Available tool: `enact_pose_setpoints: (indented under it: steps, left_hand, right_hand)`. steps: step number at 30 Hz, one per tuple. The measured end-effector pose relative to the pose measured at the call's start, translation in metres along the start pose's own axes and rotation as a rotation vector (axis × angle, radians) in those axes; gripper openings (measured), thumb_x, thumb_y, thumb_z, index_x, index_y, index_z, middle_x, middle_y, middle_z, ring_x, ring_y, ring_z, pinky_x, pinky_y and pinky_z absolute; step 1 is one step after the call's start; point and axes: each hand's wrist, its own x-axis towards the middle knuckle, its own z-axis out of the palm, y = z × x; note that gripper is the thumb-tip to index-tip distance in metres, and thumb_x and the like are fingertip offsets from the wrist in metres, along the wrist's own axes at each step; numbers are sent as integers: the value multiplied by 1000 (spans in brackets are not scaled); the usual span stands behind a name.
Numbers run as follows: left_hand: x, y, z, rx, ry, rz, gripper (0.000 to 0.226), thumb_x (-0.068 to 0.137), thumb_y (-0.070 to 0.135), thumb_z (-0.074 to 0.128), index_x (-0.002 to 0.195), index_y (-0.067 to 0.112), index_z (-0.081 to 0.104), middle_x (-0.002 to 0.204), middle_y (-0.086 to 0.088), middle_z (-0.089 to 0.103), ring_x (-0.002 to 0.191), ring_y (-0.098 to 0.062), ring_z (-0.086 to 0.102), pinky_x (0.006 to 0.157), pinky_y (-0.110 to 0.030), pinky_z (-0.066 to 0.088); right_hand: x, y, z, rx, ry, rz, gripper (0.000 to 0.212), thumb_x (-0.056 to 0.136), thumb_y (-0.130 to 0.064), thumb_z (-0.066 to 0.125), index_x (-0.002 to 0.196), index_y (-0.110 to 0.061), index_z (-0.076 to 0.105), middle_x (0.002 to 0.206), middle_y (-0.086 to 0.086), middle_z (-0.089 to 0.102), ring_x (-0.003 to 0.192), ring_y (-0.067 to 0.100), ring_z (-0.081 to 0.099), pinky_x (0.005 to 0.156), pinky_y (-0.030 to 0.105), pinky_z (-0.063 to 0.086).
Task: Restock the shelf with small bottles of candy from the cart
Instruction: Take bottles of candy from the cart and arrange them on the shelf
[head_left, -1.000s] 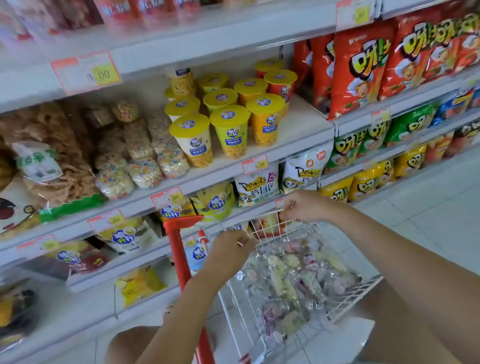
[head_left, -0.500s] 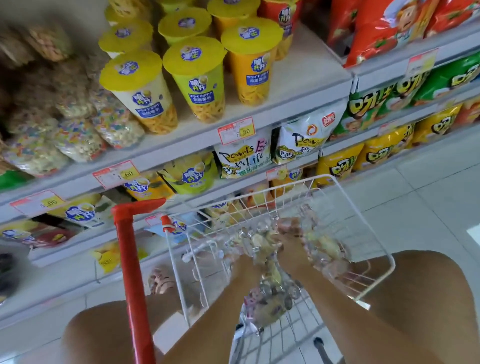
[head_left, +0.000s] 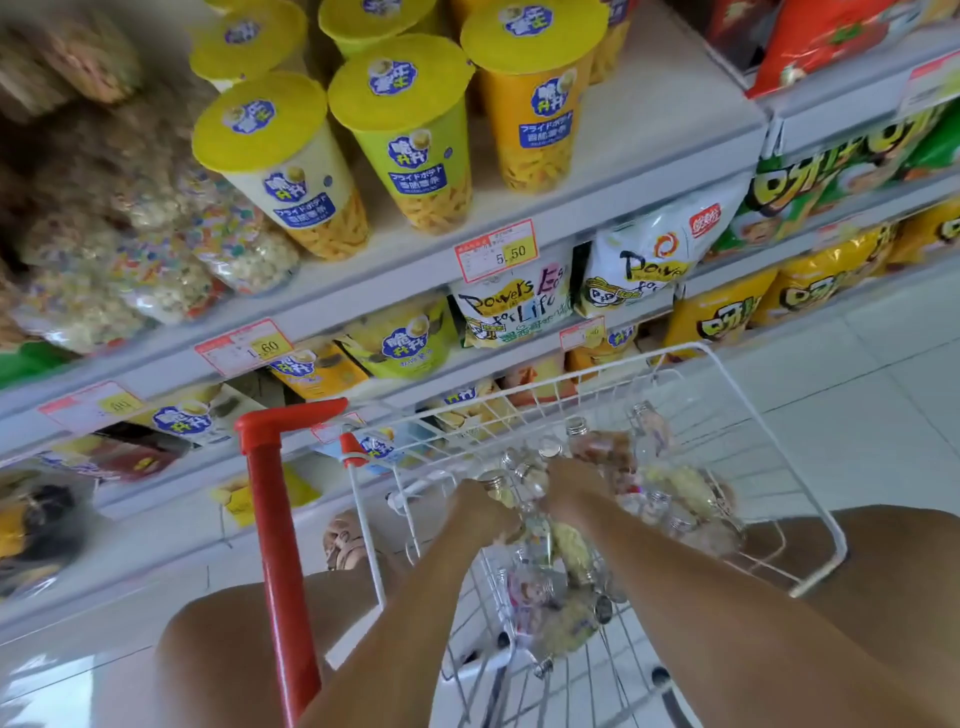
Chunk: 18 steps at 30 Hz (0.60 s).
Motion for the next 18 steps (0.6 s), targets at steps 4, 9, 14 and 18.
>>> enact_pose_setpoints:
  steps: [4,9,14,18]
  left_hand:
    - [-31,6,-40,-36,88,205,43,82,17,71,116,1,49,83,-2,52,57,-8,45,43,-14,37]
    - [-94,13,-83,-210,168,454,30,83,24,71,104,14,51,87,-3,60,68,-15,54,66,-29,45]
    - [-183,13,-132,-697,39,680,20,87,12,63,105,19,62,85,2,68,82,-13,64,83,-37,50]
    - [-239,-1,-170,-905,58,853,29,84,7,57,111,17,59,72,4,64,58,-5,62,84,-48,53]
  right_hand:
    - [-3,-6,-20,22,-107,-4,26,86,-20,67,106,-5,62,81,1,63,58,11,51,44,19,38]
    - [-54,-13,-71,592,-214,-263,15,86,-21,64,91,-13,52,59,-7,50,50,6,43,51,19,34]
    - [-132,-46,-125,1030,-349,-536,25,75,-11,67,98,-10,57,58,-5,47,47,8,40,45,16,33]
    - [-195,-88,-163,1092,-348,-747,43,53,-25,75,96,-21,69,61,-4,53,47,7,40,43,15,29]
